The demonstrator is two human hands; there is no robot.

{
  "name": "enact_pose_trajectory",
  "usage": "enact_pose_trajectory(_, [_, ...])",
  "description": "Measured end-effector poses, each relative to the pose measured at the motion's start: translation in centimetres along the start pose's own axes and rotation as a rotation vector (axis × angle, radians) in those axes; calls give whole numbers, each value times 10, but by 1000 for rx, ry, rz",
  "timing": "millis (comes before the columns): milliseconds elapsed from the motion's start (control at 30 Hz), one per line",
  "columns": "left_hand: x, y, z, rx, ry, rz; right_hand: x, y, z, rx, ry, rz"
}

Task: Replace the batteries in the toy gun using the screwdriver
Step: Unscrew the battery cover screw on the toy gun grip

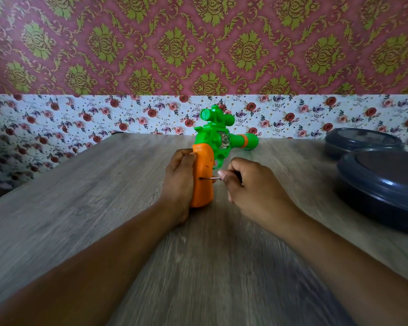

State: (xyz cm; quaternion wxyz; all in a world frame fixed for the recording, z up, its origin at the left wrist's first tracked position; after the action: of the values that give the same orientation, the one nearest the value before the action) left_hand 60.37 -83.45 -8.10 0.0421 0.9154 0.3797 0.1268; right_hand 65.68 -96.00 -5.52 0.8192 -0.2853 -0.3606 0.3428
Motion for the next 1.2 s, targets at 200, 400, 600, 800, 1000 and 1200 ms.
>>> enact_pose_trajectory(200, [-1, 1, -1, -4, -4, -6, 1, -2, 0, 211, 13, -14])
enact_pose_trajectory(400, [-2, 1, -5, -7, -9, 9, -1, 3, 2, 179, 4, -1])
enact_pose_trajectory(600, [-1, 2, -4, -53, -6, 7, -1, 1, 0, 8, -50, -11])
enact_pose_trajectory(800, [-1, 1, -3, -66, -4, -4, 0, 1, 0, 158, -45, -29])
enact_pose_trajectory(1000, [-2, 2, -5, -44, 6, -3, -1, 6, 1, 129, 9, 2])
enact_pose_trajectory(1200, [-1, 2, -4, -44, 4, -31, -1, 2, 2, -55, -41, -7])
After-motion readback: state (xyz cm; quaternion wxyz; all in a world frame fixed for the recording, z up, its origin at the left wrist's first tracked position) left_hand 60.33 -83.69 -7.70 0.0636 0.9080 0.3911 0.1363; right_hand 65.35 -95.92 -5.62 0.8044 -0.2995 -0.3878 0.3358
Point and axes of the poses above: each hand's wrist, its own x-axis towards the middle knuckle, its own y-axis out of the palm, z = x × y, the point moved 1 cm from there along x, towards the middle knuckle, and after that the axes turned 6 degrees about z, right-handed, at the moved point
